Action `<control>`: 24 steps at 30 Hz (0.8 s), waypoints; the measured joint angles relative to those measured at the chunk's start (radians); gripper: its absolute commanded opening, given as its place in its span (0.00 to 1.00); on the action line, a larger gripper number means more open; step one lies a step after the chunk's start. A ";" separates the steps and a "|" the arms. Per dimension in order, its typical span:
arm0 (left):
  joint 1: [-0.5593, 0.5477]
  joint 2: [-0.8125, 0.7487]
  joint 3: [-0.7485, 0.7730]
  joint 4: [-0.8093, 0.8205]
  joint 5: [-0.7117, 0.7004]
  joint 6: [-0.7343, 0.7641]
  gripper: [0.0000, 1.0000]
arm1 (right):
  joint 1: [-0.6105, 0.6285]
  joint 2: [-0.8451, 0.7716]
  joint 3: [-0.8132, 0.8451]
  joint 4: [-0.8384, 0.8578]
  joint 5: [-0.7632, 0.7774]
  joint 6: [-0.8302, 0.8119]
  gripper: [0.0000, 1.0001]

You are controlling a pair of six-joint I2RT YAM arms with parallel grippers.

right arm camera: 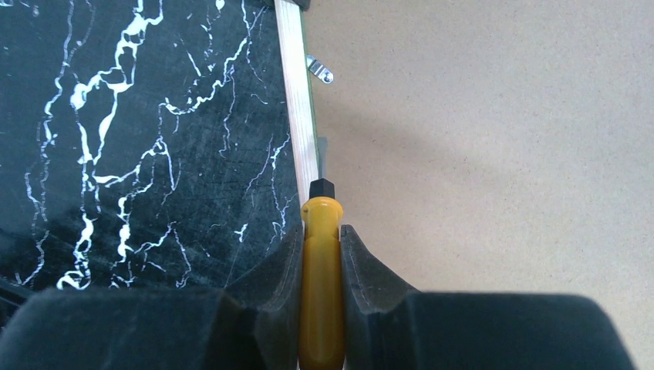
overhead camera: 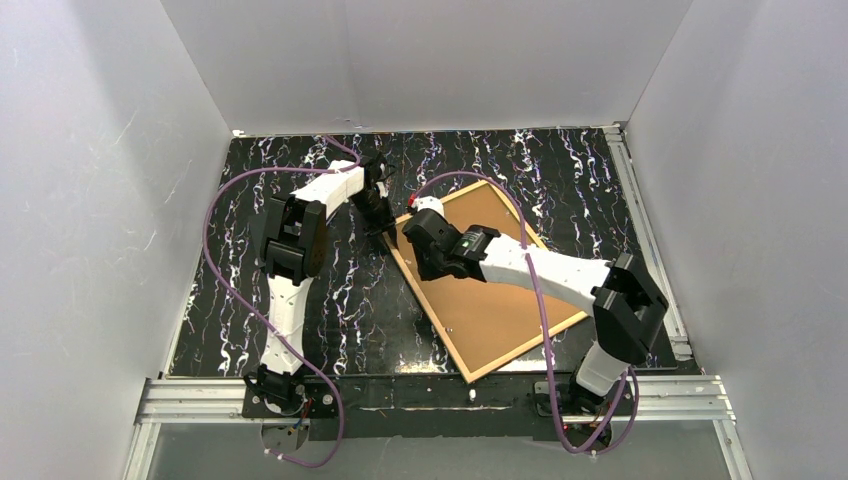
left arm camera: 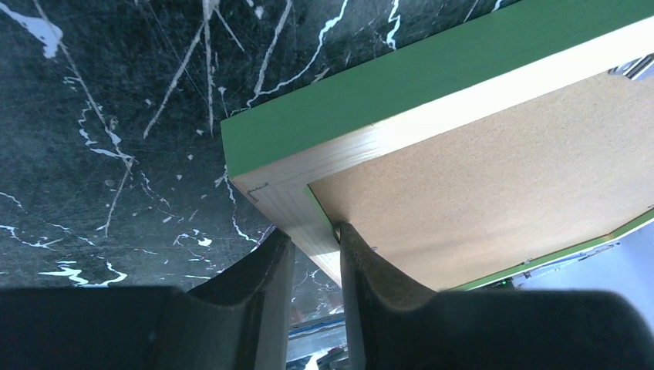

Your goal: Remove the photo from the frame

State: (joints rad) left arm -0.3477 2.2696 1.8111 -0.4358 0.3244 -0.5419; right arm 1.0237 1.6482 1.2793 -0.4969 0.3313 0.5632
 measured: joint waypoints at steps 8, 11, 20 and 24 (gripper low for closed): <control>0.001 0.000 -0.004 0.000 0.007 -0.002 0.00 | -0.008 0.087 0.034 0.002 -0.029 -0.044 0.01; 0.001 0.000 -0.004 0.000 0.008 -0.002 0.00 | -0.009 0.100 0.043 0.007 -0.039 -0.050 0.01; 0.006 0.000 -0.011 0.007 0.021 -0.010 0.00 | -0.019 0.132 0.077 0.014 -0.043 -0.070 0.01; 0.008 0.000 -0.014 0.009 0.027 -0.013 0.00 | -0.026 0.143 0.087 0.029 -0.043 -0.074 0.01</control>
State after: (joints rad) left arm -0.3397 2.2692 1.7969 -0.4267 0.3511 -0.5545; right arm 0.9977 1.7908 1.3659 -0.4675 0.2882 0.4896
